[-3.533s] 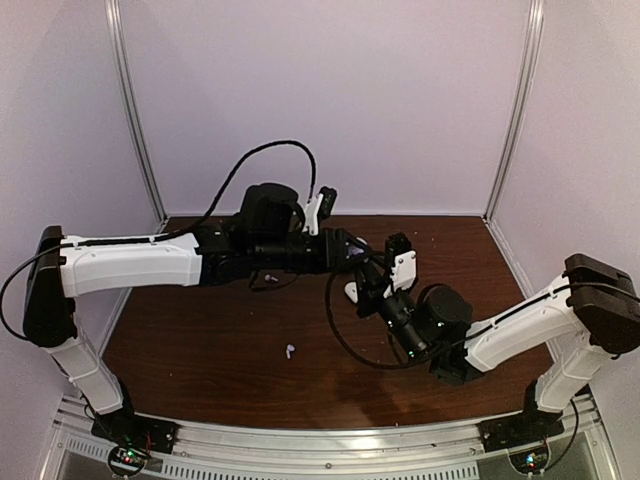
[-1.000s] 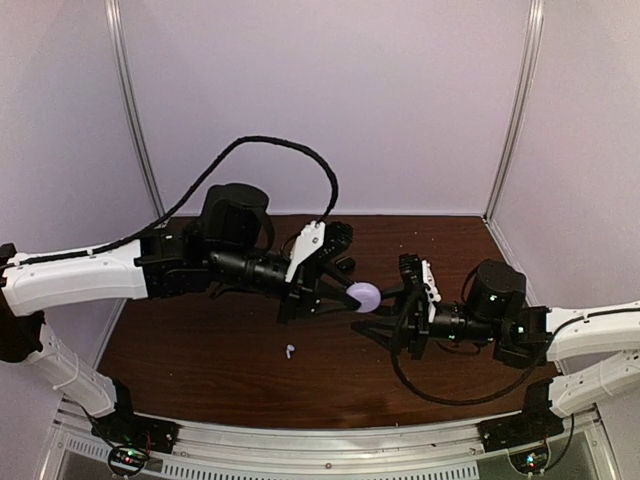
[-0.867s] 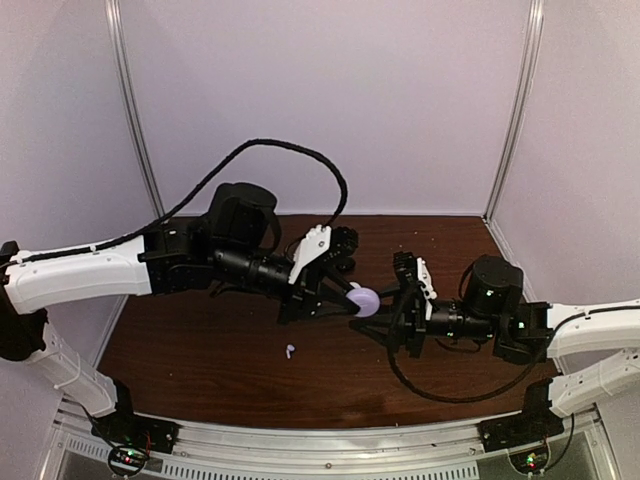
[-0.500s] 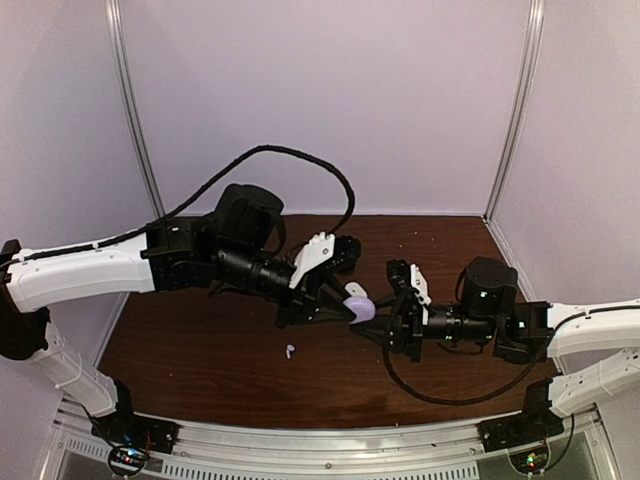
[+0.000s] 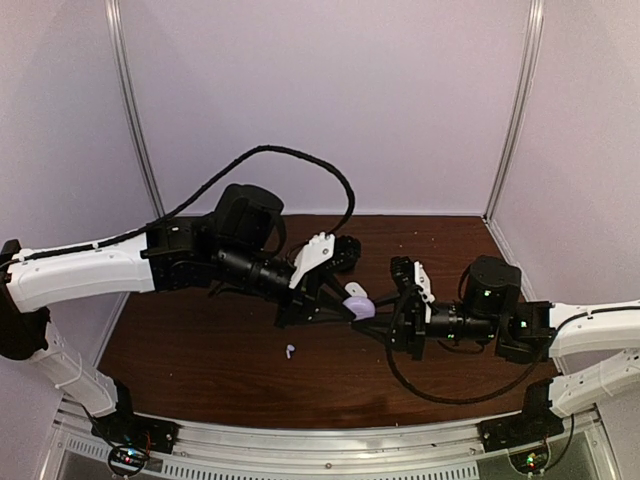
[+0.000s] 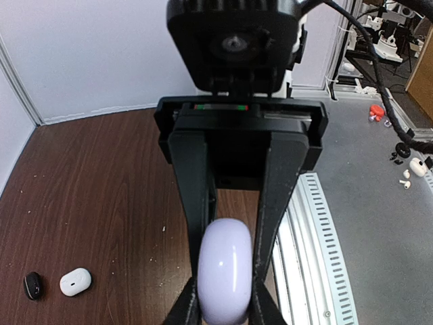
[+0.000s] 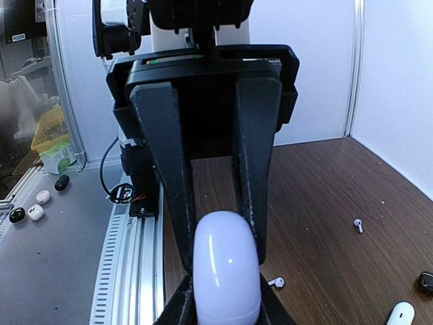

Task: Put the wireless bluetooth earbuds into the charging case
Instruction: Pass from the left arm to the right, then open the charging case.

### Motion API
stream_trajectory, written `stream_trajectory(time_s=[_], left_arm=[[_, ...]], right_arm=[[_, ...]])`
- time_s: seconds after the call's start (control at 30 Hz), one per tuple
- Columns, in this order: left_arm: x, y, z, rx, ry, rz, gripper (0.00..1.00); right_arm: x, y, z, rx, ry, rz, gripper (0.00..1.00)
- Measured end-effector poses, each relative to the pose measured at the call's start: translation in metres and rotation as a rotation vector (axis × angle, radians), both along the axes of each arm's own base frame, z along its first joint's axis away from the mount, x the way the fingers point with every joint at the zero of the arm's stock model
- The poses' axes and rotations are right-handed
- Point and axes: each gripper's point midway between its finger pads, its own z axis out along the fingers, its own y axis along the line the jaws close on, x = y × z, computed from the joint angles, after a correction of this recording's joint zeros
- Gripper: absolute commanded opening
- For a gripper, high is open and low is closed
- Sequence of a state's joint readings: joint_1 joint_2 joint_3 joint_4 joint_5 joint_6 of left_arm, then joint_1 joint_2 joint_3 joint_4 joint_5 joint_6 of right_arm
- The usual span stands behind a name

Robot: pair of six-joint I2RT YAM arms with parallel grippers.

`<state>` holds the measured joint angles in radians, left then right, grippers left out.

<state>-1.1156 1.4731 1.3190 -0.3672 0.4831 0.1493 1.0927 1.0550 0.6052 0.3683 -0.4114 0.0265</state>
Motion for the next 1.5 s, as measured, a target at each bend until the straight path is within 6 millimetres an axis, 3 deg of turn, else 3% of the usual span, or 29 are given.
stream_trajectory(time_s=[0.23, 0.4, 0.5, 1.5], left_arm=[[0.000, 0.000, 0.001, -0.004, -0.003, -0.005, 0.01], [0.000, -0.001, 0.002, -0.011, -0.008, -0.004, 0.31], [0.002, -0.001, 0.003, -0.026, -0.018, 0.011, 0.39], [0.017, -0.001, 0.011, -0.059, 0.016, 0.139, 0.37]], right_arm=[[0.000, 0.000, 0.001, 0.003, 0.002, 0.001, 0.16], [-0.002, -0.001, 0.002, 0.007, 0.001, 0.007, 0.08], [-0.002, -0.001, 0.004, 0.014, -0.002, 0.007, 0.06], [0.005, -0.003, 0.005, 0.010, -0.047, -0.014, 0.00]])
